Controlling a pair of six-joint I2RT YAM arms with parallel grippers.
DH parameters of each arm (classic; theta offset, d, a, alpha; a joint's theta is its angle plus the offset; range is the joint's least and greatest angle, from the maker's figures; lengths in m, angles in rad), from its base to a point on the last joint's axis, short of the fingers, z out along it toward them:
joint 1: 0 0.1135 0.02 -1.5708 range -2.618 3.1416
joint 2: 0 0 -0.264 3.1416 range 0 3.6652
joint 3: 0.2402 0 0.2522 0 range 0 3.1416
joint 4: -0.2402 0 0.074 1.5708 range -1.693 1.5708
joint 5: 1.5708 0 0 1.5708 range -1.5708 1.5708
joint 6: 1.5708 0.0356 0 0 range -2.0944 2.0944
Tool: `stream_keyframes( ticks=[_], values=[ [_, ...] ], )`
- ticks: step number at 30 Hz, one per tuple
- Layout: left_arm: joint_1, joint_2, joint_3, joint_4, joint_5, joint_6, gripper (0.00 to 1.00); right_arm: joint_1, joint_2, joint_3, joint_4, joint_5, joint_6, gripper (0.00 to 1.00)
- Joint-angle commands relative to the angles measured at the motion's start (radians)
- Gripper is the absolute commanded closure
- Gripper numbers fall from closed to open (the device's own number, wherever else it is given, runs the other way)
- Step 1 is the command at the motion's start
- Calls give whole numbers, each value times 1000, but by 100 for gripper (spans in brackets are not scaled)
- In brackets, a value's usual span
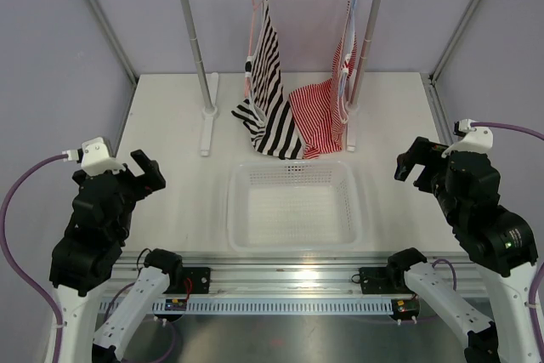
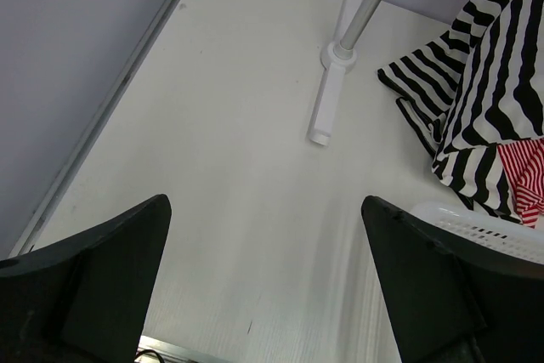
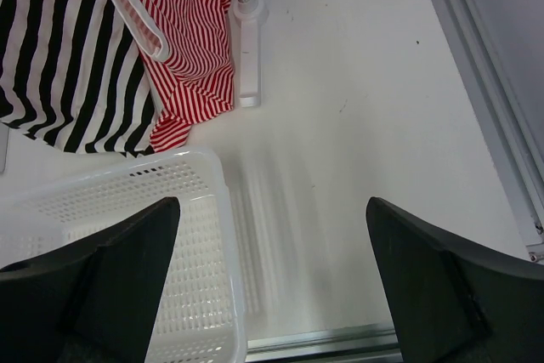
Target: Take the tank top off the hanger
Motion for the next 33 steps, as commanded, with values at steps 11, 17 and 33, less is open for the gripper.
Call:
stream_keyframes(
  ticks=[11,17,33],
  values=[
    [-4,364,327,247,336,4,1,8,-25,-30,121,-260,46,1],
    [-5,715,555,389,510,42,1,7,-66,-39,117,-300,69,0],
    [-100,1344,1163,427,494,144,1,7,-137,-62,57,-357,65,1]
  ],
)
